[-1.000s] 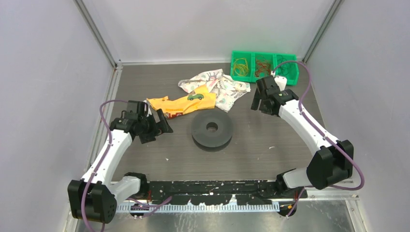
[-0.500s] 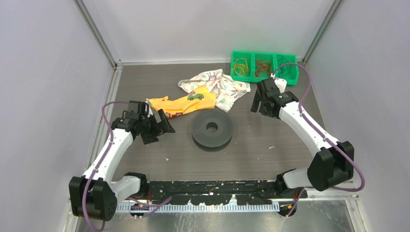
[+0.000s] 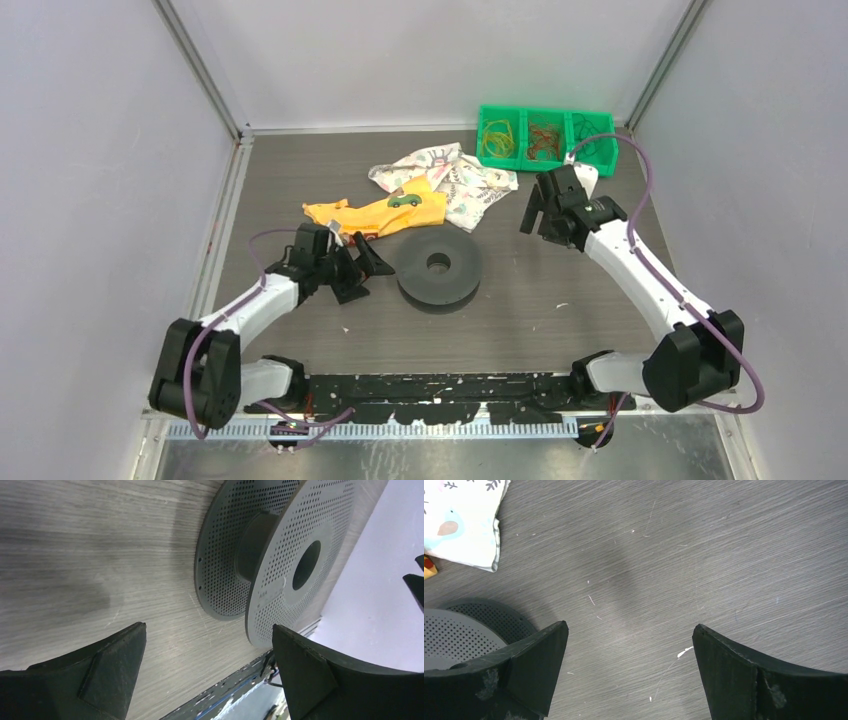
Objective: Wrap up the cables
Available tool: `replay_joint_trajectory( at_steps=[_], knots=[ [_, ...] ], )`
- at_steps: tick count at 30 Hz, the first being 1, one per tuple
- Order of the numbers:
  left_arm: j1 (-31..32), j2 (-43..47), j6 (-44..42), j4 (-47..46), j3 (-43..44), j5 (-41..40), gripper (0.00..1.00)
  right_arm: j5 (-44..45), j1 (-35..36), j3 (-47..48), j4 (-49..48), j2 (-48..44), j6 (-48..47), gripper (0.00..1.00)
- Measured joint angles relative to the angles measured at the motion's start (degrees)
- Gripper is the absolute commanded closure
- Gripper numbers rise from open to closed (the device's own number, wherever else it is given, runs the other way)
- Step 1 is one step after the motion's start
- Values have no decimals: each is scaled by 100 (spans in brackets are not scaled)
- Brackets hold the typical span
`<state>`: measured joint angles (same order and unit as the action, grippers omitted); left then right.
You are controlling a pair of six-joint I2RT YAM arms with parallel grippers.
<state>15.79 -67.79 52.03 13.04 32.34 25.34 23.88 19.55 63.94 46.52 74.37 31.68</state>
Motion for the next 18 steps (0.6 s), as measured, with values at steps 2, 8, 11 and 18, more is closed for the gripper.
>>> replay_joint_trajectory(
  at_steps=[2, 8, 11, 18],
  knots=[
    [0, -254, 157, -404, -101, 120, 6, -4, 0, 0, 2, -55, 2, 0],
    [109, -1429, 688, -2203, -76, 723, 23, -46, 0, -24, 17, -275, 22, 0],
    [267, -2041, 1113, -3080, -76, 942, 50, -57, 0, -24, 44, -284, 37, 0],
    [439, -3115, 2363, -5705, -70, 1637, 100, -61, 0, -24, 122, -308, 83, 0]
  ],
)
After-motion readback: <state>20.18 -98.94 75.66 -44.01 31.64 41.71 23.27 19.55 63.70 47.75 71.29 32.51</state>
